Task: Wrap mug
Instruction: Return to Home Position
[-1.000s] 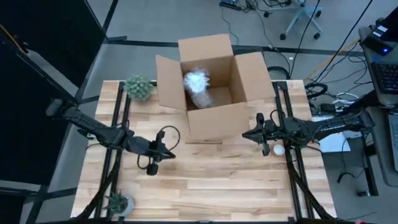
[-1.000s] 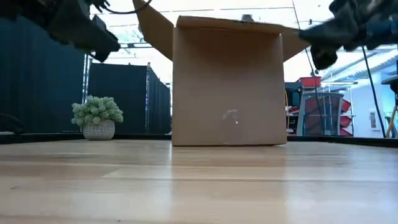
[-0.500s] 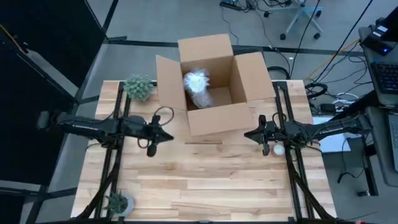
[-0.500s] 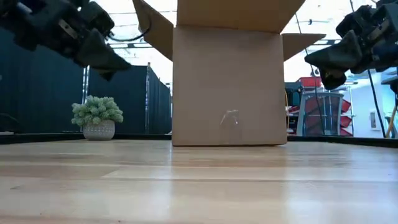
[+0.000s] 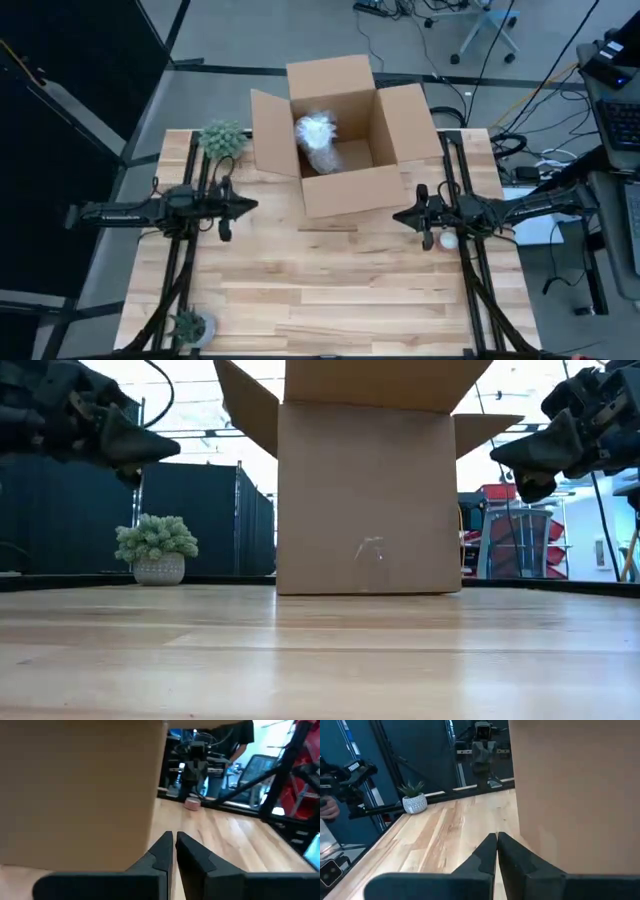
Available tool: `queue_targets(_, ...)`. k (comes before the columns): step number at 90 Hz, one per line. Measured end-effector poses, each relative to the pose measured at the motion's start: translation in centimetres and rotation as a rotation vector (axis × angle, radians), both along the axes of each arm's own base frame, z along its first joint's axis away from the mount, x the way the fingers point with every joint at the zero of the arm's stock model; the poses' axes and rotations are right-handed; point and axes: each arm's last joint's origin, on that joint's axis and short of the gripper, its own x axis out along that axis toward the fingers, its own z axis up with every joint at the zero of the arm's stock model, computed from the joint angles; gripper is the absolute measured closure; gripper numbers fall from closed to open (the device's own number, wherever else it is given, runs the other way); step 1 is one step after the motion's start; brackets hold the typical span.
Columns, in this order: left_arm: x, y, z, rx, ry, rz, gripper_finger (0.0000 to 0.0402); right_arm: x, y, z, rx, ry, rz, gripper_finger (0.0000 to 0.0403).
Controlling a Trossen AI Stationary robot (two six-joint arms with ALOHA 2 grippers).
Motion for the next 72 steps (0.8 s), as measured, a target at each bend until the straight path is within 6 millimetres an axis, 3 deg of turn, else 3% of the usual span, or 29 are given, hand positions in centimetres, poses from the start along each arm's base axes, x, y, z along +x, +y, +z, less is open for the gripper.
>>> queue_targets(42, -1.4, -0.4, -0.4, -0.04, 0.026, -0.07, 0.0391, 0.0, 0.0, 0.1, -0.033, -0.007, 0.005, 0.0403)
queue_targets(61, -1.4, -0.4, -0.4, -0.036, 0.028, -0.074, 0.0391, -0.1, -0.4, -0.2, -0.085, 0.033, -0.136, 0.0403)
queue_targets(72, -1.4, -0.4, -0.4, -0.036, 0.027, -0.076, 0.0391, -0.2, -0.4, -0.1, -0.099, 0.02, -0.122, 0.0403)
